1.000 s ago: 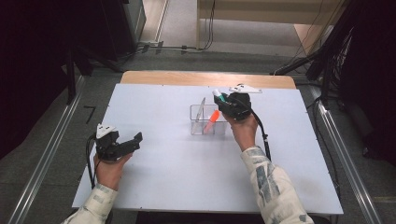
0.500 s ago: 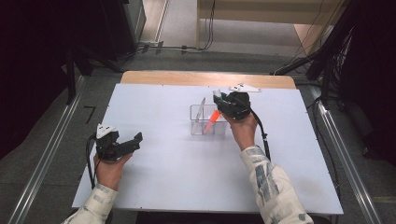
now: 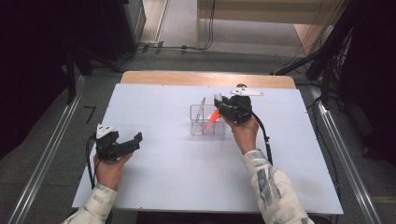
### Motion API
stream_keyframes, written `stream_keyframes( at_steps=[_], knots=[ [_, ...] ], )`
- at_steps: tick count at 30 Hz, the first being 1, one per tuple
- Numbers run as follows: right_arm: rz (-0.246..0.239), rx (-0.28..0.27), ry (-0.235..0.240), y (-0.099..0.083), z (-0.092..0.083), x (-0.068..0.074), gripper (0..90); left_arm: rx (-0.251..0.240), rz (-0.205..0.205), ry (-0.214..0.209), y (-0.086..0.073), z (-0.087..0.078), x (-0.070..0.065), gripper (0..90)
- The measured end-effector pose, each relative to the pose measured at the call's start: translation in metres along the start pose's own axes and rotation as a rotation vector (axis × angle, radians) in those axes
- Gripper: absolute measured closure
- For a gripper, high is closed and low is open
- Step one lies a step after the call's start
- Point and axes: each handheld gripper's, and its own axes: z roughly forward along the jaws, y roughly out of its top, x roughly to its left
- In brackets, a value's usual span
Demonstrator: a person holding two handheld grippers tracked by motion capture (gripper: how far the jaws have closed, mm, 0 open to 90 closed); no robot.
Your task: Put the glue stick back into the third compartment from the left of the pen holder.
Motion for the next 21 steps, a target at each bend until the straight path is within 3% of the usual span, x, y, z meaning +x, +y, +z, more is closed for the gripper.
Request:
stream_keyframes(
  at_steps=[12,21],
  knots=[
    [-0.008,0.004,0.017,-0.008,-0.008,-0.002,58.6,0.004,0.005,0.0,0.0,0.0,-0.001,8.8],
    [0.0,-0.011,0.012,-0.012,-0.019,-0.009,50.5,0.003,0.004,0.003,-0.001,0.0,0.0,8.8]
  ],
)
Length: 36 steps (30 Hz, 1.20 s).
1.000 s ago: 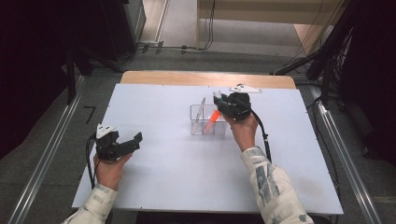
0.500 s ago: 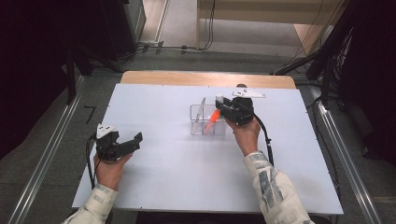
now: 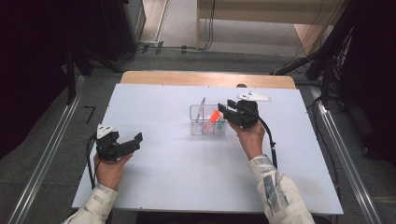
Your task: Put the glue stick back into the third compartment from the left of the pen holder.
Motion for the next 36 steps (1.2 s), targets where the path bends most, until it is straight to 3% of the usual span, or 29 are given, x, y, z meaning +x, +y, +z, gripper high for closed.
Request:
stream_keyframes(
  at_steps=[16,24,36],
  knots=[
    [-0.003,0.017,-0.083,-0.017,-0.024,-0.026,38.4,-0.001,-0.001,0.003,-0.001,0.0,-0.001,8.8],
    [-0.024,0.063,-0.135,-0.033,-0.037,-0.036,33.8,-0.003,-0.002,0.005,-0.001,0.0,0.0,8.7],
    [-0.019,0.116,-0.183,-0.057,-0.06,-0.047,25.7,-0.001,-0.004,0.007,-0.002,-0.001,0.002,8.7]
  ],
)
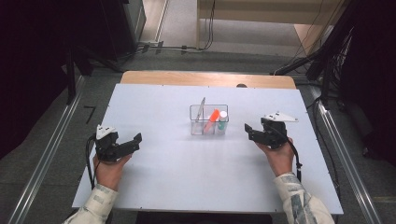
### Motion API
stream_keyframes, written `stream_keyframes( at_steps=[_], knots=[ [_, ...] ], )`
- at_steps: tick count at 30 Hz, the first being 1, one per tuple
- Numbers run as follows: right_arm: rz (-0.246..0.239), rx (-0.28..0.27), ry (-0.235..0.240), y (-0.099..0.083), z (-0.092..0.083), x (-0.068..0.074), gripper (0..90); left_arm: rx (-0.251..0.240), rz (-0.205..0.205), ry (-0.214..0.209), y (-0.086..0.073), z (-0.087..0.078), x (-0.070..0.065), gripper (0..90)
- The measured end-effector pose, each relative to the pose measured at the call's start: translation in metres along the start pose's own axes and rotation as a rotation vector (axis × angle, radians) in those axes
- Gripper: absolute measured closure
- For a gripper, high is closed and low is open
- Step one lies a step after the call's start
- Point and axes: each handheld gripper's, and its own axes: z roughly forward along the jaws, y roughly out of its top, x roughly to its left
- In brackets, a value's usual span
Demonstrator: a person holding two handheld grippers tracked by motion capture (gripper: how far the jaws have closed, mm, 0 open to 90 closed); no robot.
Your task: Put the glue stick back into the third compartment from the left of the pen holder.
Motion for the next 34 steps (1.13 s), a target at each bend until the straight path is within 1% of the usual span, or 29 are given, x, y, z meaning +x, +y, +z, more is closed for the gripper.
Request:
stream_keyframes(
  at_steps=[3,6,11,15,20,24,25,29,34],
  knots=[
    [0.003,0.008,-0.009,-0.008,-0.006,-0.005,25.0,-0.005,0.0,0.002,0.0,-0.001,0.001,8.7],
    [0.02,0.02,-0.012,-0.015,-0.013,-0.011,23.0,-0.009,0.0,0.0,0.0,-0.002,0.001,8.7],
    [0.063,0.039,-0.013,-0.029,-0.026,-0.025,19.4,0.001,0.006,-0.001,-0.002,-0.004,0.002,8.7],
    [0.096,0.055,-0.031,-0.04,-0.035,-0.036,17.6,0.0,0.001,0.002,-0.005,-0.009,0.008,8.7],
    [0.119,0.07,-0.071,-0.053,-0.049,-0.05,16.3,0.002,-0.004,0.013,-0.008,-0.013,0.014,8.7],
    [0.123,0.076,-0.107,-0.062,-0.059,-0.059,16.1,0.002,-0.004,0.019,-0.009,-0.016,0.016,8.7],
    [0.122,0.081,-0.12,-0.064,-0.061,-0.06,16.1,0.002,-0.006,0.018,-0.01,-0.017,0.017,8.7],
    [0.117,0.093,-0.143,-0.071,-0.067,-0.065,15.7,0.0,-0.01,0.018,-0.011,-0.019,0.018,8.8],
    [0.141,0.091,-0.165,-0.078,-0.075,-0.073,15.6,0.001,-0.005,0.019,-0.011,-0.019,0.019,8.7]
  ],
)
